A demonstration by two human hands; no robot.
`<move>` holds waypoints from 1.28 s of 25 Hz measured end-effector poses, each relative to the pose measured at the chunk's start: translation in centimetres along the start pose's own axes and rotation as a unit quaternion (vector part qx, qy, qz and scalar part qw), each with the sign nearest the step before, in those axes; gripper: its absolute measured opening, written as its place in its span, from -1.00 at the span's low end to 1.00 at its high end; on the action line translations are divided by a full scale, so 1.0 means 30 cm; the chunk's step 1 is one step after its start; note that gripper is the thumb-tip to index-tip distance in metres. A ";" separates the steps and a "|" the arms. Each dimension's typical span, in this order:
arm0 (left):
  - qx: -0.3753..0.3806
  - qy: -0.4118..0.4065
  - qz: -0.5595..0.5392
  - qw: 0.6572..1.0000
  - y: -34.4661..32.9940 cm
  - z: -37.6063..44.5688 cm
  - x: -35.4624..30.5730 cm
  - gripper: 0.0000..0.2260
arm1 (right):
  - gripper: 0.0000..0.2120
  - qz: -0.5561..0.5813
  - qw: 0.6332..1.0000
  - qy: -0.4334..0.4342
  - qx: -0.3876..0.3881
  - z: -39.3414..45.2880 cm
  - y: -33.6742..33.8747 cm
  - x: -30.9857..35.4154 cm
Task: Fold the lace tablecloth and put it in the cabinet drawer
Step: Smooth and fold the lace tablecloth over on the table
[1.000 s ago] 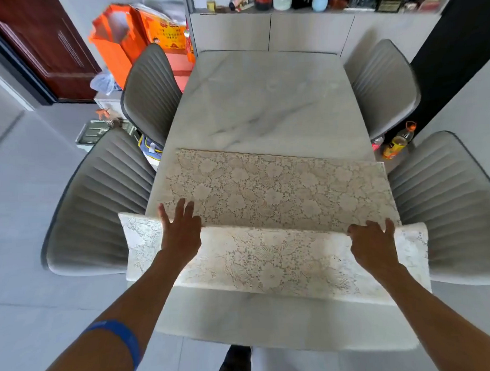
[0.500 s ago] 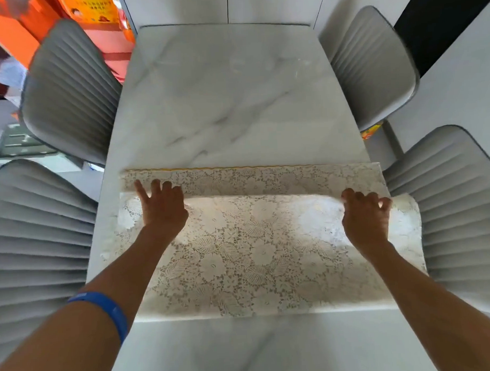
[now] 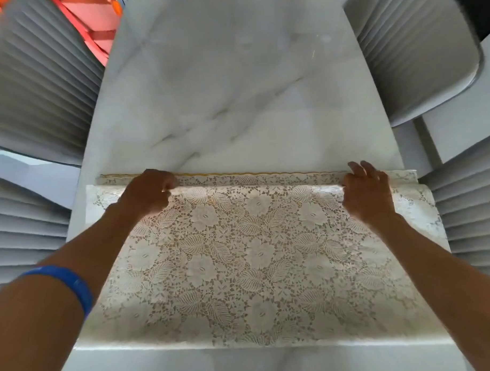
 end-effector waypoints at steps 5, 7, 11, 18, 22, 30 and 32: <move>0.000 -0.031 -0.027 0.999 -0.012 0.068 0.066 -0.87 | -0.77 -0.005 0.999 0.032 0.001 0.077 -0.008 -0.028; -0.023 -0.036 -0.012 0.999 -0.003 0.090 0.059 -0.93 | -0.81 0.013 0.999 0.028 -0.020 0.092 0.003 -0.027; -0.042 -0.023 0.010 0.999 0.009 0.106 0.063 -0.91 | -0.86 0.022 0.997 0.035 -0.061 0.115 0.025 -0.006; -0.059 -0.005 0.009 0.998 0.010 0.137 0.064 -0.94 | -0.87 0.010 0.998 -0.004 -0.061 0.132 0.038 0.007; -0.127 0.029 0.050 0.990 -0.059 0.056 -0.029 -0.70 | -0.57 0.073 0.994 -0.026 -0.073 0.038 0.052 0.190; -0.070 0.131 -0.078 0.986 -0.460 -0.541 0.095 -0.46 | -0.44 0.133 0.979 0.157 -0.019 -0.269 -0.130 0.819; -0.063 0.167 -0.049 0.983 -0.510 -0.665 0.212 -0.45 | -0.43 0.113 0.981 0.158 -0.026 -0.264 -0.138 0.807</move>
Point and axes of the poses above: each hand's wrist, its own z-axis towards the middle knuckle, its own y-axis out of the back of the hand, x = y × z, the point moved 4 cm from there along z, towards the middle knuckle, and after that the axes turned 6 degrees about x, right-handed, at the moved point
